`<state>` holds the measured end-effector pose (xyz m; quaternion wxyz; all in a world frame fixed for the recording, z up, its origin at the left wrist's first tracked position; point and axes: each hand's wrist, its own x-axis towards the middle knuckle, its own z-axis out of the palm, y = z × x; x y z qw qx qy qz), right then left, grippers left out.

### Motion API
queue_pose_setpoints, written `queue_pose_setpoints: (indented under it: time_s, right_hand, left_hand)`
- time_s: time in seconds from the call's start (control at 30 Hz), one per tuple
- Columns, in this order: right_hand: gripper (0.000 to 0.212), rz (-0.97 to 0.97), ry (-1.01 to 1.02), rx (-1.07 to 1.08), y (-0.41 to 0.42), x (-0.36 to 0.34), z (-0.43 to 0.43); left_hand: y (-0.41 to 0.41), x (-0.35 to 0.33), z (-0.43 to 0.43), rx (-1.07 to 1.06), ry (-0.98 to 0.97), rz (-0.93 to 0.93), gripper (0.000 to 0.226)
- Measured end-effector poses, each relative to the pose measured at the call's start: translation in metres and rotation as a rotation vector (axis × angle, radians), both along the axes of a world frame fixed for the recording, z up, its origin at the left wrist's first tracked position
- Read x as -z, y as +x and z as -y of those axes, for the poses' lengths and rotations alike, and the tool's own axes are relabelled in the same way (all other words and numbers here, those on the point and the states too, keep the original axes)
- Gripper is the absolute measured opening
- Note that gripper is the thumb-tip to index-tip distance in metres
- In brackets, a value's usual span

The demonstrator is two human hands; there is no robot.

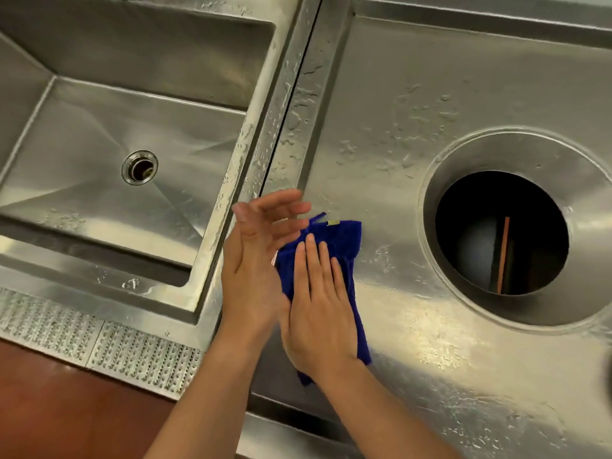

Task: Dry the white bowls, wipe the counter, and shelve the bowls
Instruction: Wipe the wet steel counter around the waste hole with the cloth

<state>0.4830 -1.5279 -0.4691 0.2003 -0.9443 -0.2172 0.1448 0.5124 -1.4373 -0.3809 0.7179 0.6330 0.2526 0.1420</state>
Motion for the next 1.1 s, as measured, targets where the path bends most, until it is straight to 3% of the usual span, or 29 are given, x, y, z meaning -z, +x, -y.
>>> queue_pose_setpoints:
  time_s: [0.17, 0.37, 0.57, 0.73, 1.1]
  right_hand:
    - [0.071, 0.064, 0.031, 0.043, 0.051, 0.003, -0.011]
    - [0.066, 0.085, -0.088, 0.014, 0.11, 0.011, -0.016]
    - [0.066, 0.125, -0.051, 0.113, 0.179, 0.007, -0.027]
    - [0.062, 0.151, -0.006, 0.216, 0.244, 0.009, -0.03]
    - [0.062, 0.152, -0.017, 0.19, 0.321, 0.009, 0.032]
  left_hand:
    - [0.023, 0.004, 0.006, 0.078, -0.034, 0.0, 0.07]
    - [0.069, 0.027, 0.0, 0.236, 0.039, -0.098, 0.066]
    - [0.096, 0.041, -0.004, 0.242, 0.044, -0.06, 0.075]
    - [0.121, 0.053, -0.003, 0.245, 0.058, -0.061, 0.067]
    - [0.189, 0.057, 0.051, 0.331, 0.102, -0.144, 0.087]
